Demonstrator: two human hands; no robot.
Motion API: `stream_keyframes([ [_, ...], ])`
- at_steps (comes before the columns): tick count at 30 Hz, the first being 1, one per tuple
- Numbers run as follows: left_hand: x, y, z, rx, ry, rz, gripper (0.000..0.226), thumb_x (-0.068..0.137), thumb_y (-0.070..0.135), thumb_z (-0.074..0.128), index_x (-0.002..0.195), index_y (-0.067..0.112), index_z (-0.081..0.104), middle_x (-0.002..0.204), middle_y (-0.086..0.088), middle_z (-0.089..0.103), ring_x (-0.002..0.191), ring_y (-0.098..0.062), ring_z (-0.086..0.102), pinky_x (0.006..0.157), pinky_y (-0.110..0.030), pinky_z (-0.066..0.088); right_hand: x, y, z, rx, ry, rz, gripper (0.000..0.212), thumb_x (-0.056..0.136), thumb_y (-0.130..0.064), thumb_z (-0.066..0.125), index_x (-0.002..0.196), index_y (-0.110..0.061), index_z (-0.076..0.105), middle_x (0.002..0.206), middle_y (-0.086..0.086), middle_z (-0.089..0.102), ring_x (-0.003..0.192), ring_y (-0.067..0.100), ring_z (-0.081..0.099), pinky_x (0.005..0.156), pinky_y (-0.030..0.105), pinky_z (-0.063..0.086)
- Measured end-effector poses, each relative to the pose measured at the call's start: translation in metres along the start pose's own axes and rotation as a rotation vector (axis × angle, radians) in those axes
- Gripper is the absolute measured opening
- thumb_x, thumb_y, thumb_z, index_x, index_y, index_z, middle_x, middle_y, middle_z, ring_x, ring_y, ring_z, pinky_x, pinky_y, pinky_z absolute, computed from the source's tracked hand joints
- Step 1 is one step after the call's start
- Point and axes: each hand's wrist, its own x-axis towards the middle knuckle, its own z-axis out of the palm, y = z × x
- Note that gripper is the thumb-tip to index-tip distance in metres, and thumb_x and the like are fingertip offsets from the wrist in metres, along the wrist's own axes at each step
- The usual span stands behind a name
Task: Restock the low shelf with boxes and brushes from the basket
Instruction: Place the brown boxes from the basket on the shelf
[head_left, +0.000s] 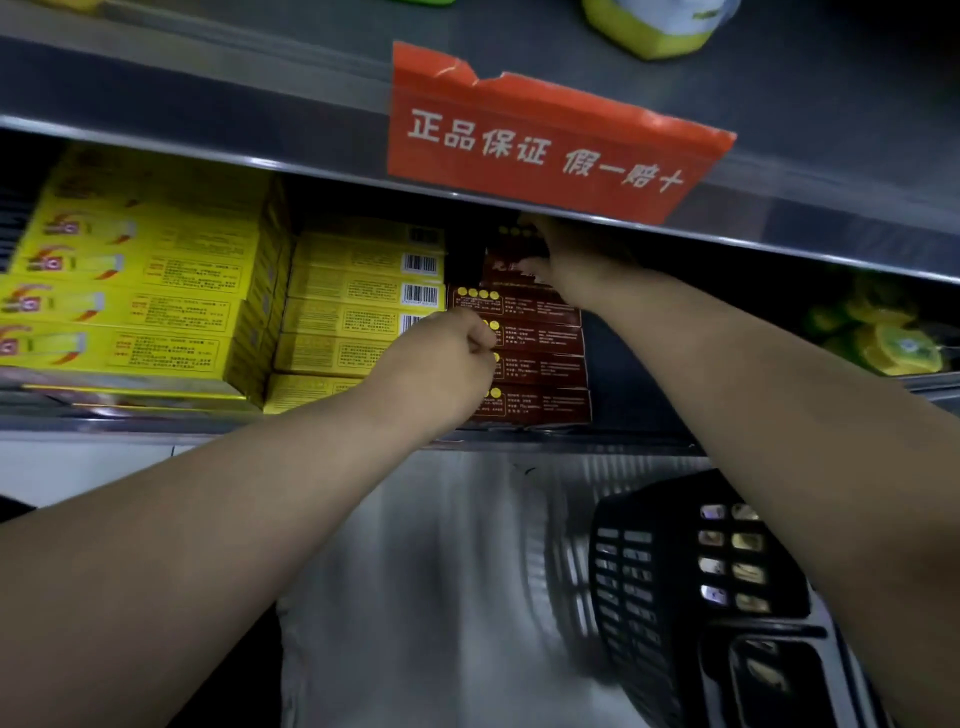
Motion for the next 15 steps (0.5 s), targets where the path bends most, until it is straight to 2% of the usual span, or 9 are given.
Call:
stream_keyframes([
  [4, 0.003, 0.001, 0.002, 0.041, 0.013, 0.033, 0.023, 0.092, 0.015, 0.049, 0.111, 0.016, 0.061, 0.097, 0.004, 0.056, 0.083, -0.014, 0.053, 0.065, -0.021, 0.038, 0.022, -0.002, 0.021, -0.070, -0.034, -0.024, 0.053, 0.092, -0.030, 0.056, 0.140, -0.018, 0.036, 0.139, 0.009, 0.045, 0.127, 0.028, 0.043, 0.095, 0.029, 0.035],
  [7, 0.003, 0.003, 0.004, 0.065, 0.010, 0.042, 0.023, 0.091, 0.017, 0.050, 0.110, 0.016, 0.061, 0.102, 0.002, 0.058, 0.093, -0.015, 0.057, 0.075, -0.021, 0.042, 0.026, -0.001, 0.037, -0.173, -0.084, -0.052, 0.051, 0.095, -0.033, 0.050, 0.142, -0.025, 0.033, 0.142, 0.008, 0.044, 0.126, 0.028, 0.044, 0.094, 0.031, 0.037],
  [10, 0.003, 0.006, 0.006, 0.078, -0.001, 0.042, 0.022, 0.090, 0.018, 0.051, 0.109, 0.016, 0.061, 0.110, 0.000, 0.060, 0.098, -0.016, 0.058, 0.081, -0.024, 0.047, 0.028, 0.004, 0.044, -0.157, -0.153, -0.047, 0.049, 0.099, -0.030, 0.043, 0.146, -0.030, 0.028, 0.149, 0.005, 0.037, 0.130, 0.026, 0.042, 0.098, 0.030, 0.037],
  [12, 0.002, 0.007, 0.006, 0.082, -0.010, 0.045, 0.021, 0.089, 0.018, 0.051, 0.108, 0.016, 0.061, 0.110, -0.001, 0.060, 0.098, -0.017, 0.059, 0.081, -0.025, 0.048, 0.029, 0.009, 0.039, -0.166, -0.193, -0.035, 0.053, 0.098, -0.027, 0.045, 0.147, -0.029, 0.025, 0.150, 0.006, 0.035, 0.130, 0.027, 0.041, 0.101, 0.033, 0.037],
  [14, 0.002, 0.009, 0.007, 0.094, -0.019, 0.046, 0.021, 0.089, 0.018, 0.051, 0.107, 0.016, 0.061, 0.109, -0.001, 0.061, 0.099, -0.017, 0.058, 0.085, -0.026, 0.047, 0.028, 0.018, 0.028, -0.161, -0.190, 0.052, 0.056, 0.095, -0.026, 0.051, 0.146, -0.023, 0.027, 0.143, 0.009, 0.042, 0.123, 0.028, 0.047, 0.100, 0.036, 0.042],
  [15, 0.001, 0.010, 0.007, 0.097, -0.022, 0.047, 0.021, 0.089, 0.018, 0.052, 0.107, 0.016, 0.061, 0.110, -0.001, 0.061, 0.099, -0.017, 0.058, 0.087, -0.027, 0.047, 0.026, 0.025, 0.024, -0.166, -0.184, 0.111, 0.052, 0.093, -0.026, 0.054, 0.141, -0.017, 0.035, 0.135, 0.010, 0.049, 0.115, 0.027, 0.052, 0.096, 0.037, 0.045],
])
